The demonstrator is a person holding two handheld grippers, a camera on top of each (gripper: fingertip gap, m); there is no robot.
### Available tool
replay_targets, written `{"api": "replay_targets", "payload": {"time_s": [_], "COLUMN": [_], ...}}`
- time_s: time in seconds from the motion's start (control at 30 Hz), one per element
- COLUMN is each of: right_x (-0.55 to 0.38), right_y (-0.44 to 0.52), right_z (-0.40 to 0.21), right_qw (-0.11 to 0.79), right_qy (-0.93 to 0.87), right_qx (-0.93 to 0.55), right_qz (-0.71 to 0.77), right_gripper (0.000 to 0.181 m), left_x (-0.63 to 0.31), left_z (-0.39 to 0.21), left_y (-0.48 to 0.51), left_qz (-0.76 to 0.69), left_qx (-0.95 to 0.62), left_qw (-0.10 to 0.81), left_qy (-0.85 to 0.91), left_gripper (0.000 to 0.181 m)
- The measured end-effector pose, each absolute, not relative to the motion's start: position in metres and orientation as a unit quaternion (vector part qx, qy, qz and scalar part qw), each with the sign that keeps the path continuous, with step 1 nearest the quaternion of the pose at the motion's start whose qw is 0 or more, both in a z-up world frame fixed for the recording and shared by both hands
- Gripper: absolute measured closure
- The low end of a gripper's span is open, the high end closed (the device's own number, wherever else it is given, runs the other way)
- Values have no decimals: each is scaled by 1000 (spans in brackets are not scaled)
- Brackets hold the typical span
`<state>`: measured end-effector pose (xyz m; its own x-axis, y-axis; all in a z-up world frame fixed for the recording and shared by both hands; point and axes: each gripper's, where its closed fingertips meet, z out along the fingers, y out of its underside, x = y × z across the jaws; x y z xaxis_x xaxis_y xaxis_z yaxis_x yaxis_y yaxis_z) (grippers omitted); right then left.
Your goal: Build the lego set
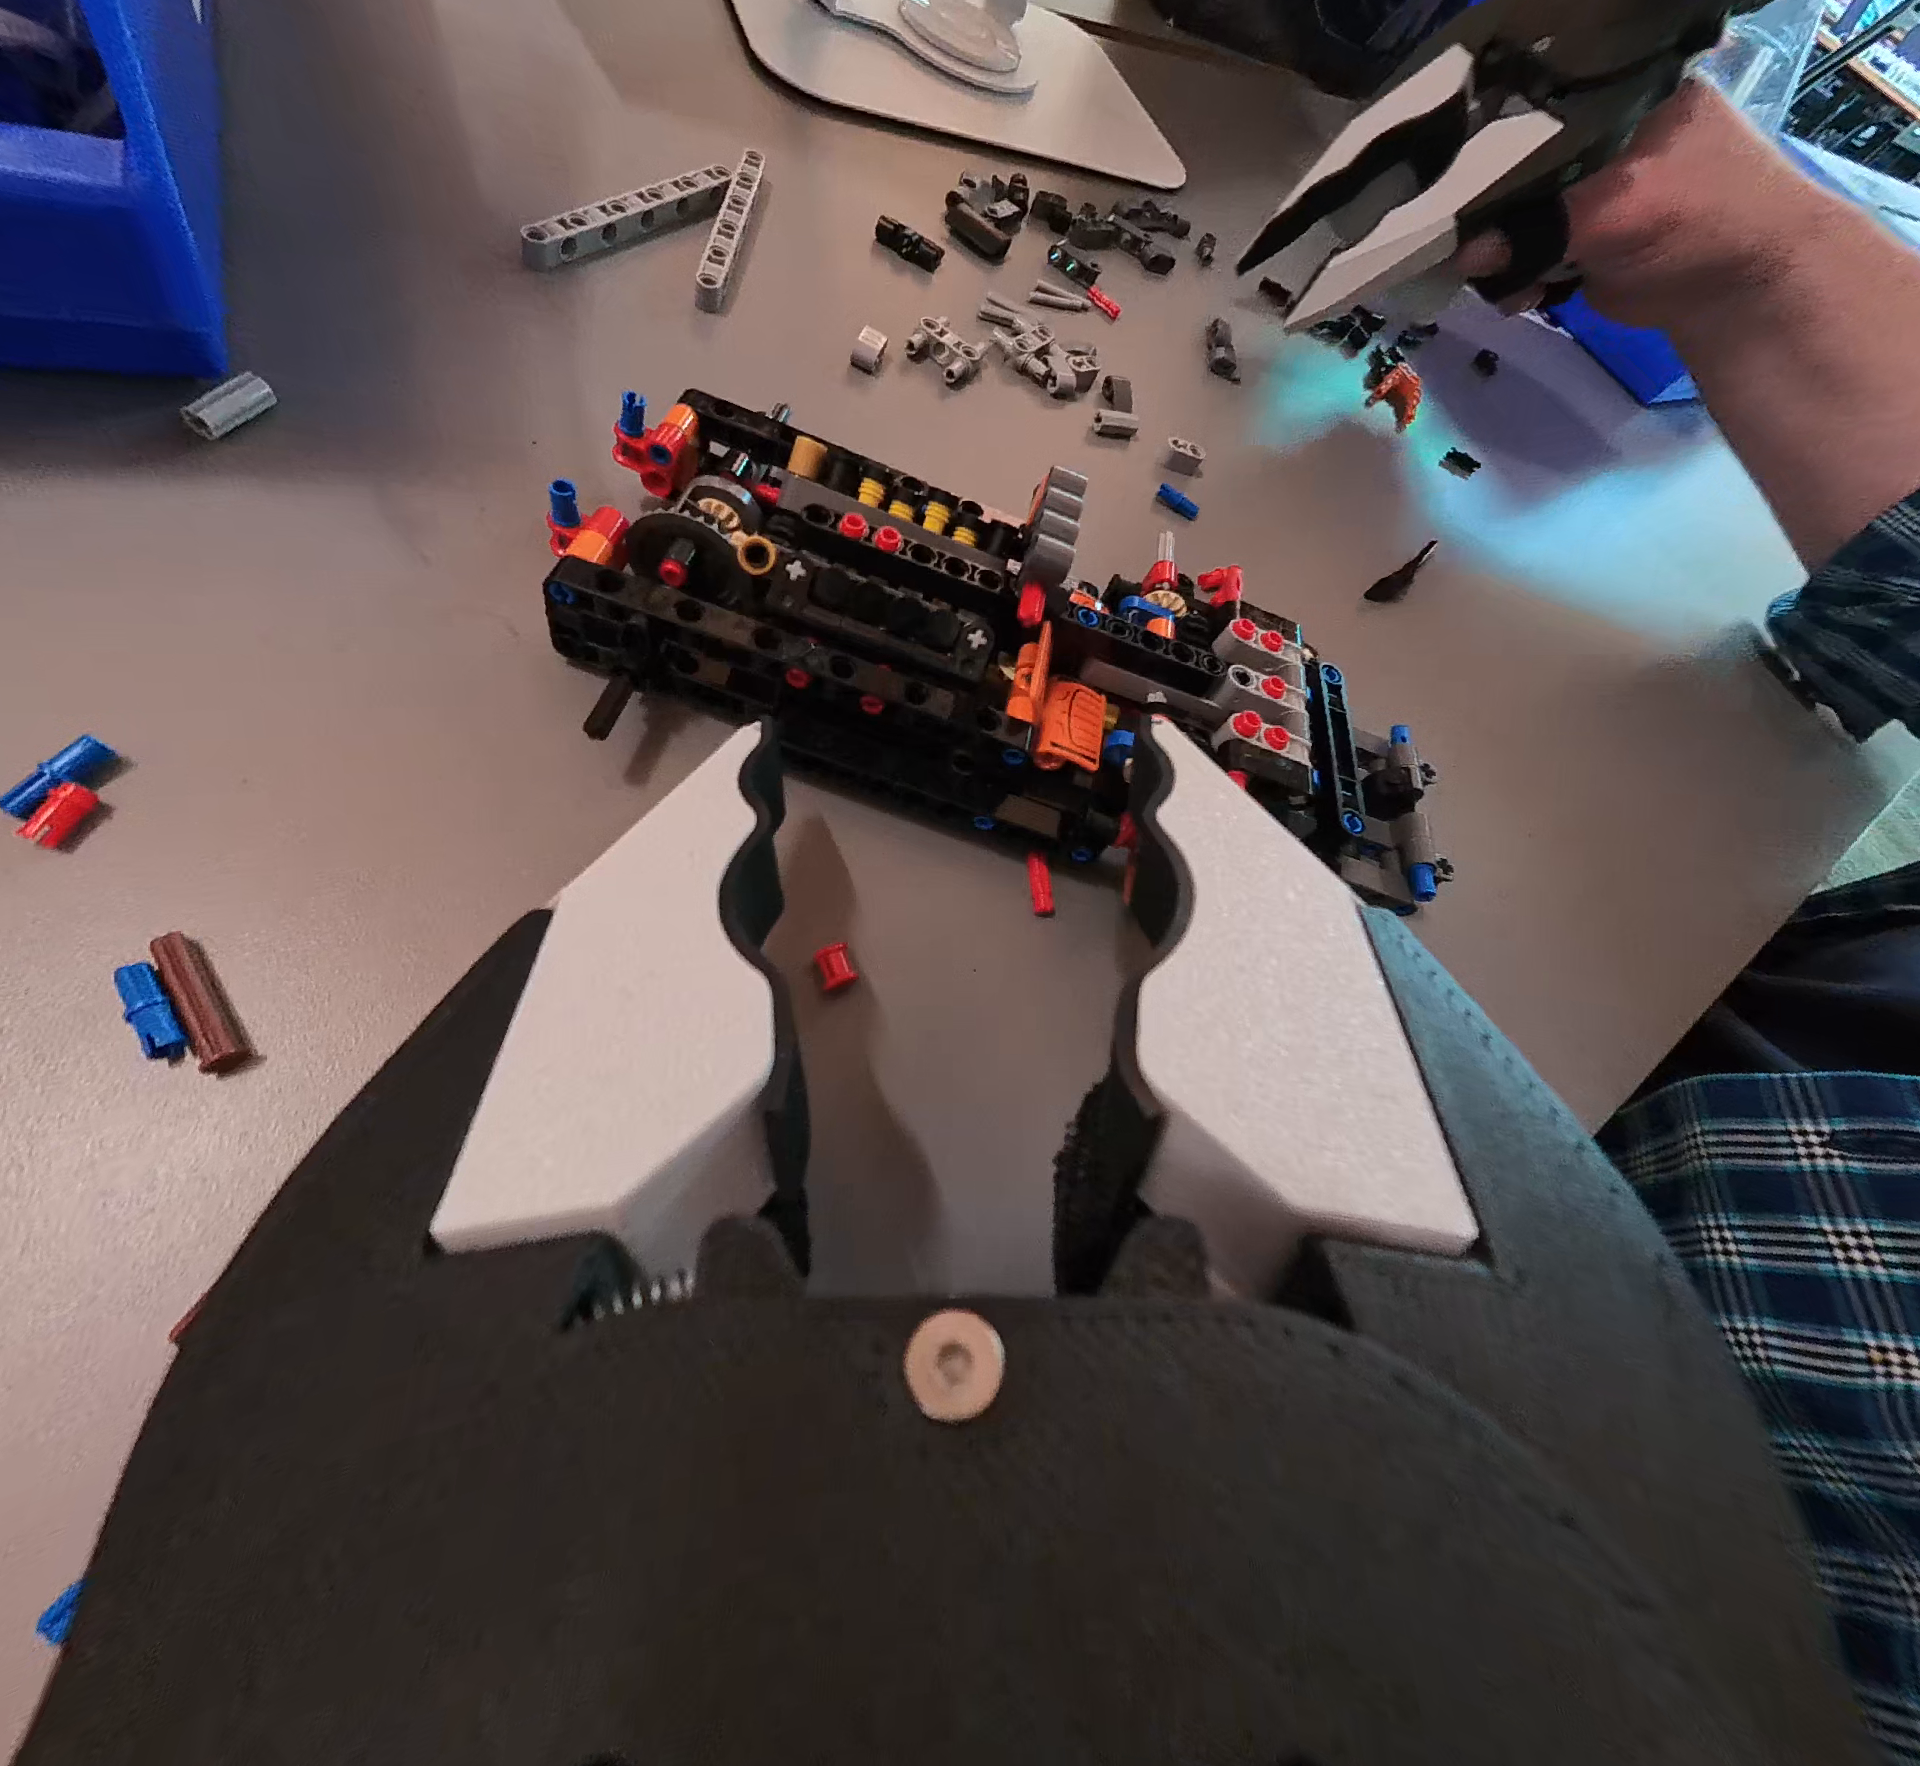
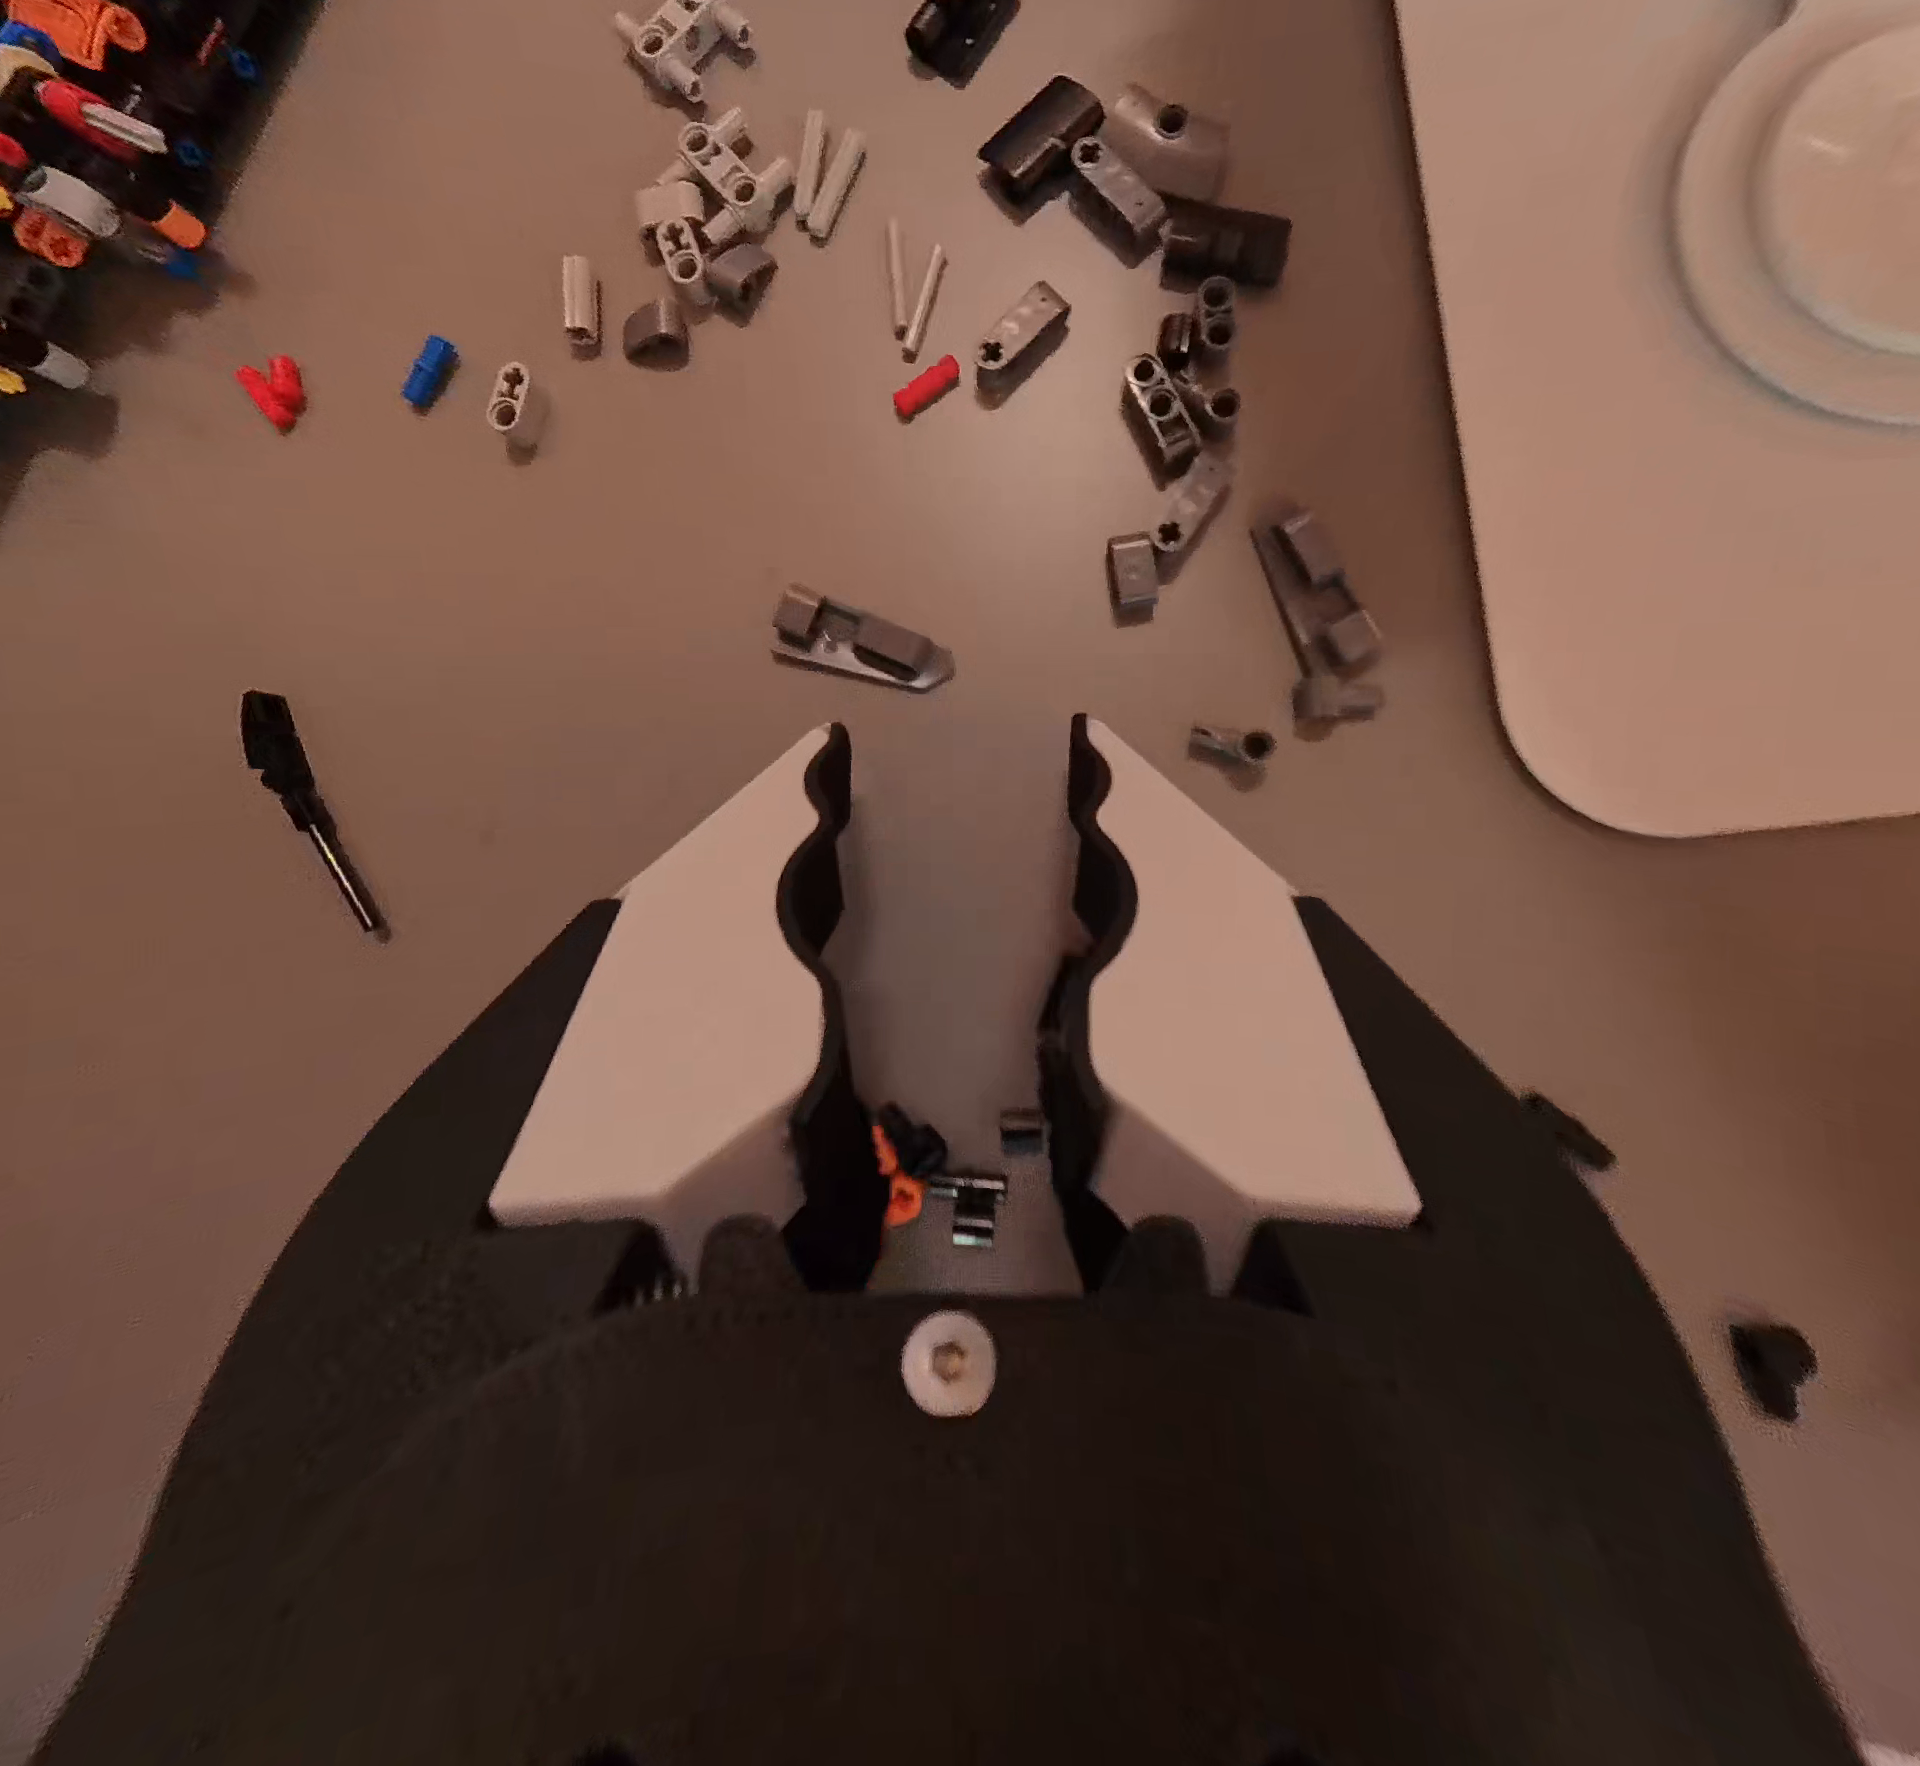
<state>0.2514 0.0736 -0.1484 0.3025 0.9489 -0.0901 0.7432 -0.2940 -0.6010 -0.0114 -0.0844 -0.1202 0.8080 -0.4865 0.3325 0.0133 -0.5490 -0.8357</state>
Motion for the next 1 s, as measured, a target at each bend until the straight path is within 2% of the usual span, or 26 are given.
{"api": "replay_targets", "payload": {"time_s": [0.23,0.6,0.77,0.87,1.0], "right_x": [279,278,270,263,260], "right_y": [96,112,115,94,92], "right_z": [-133,-144,-154,-159,-152], "right_qw": [274,285,270,227,240], "right_qy": [-507,-501,-509,-533,-535], "right_qx": [-793,-797,-797,-787,-780], "right_qz": [198,178,180,213,216], "right_gripper": [142,146,146,150,149], "left_x": [-11,-11,-11,-11,-11], "left_z": [-120,-122,-122,-122,-122], "left_y": [-85,-84,-84,-84,-84], "left_qz": [-274,-272,-272,-274,-277], "left_qx": [-836,-839,-839,-839,-839], "left_qw": [454,450,449,448,446], "left_qy": [143,143,143,142,142], "left_gripper": [114,114,114,114,114]}}
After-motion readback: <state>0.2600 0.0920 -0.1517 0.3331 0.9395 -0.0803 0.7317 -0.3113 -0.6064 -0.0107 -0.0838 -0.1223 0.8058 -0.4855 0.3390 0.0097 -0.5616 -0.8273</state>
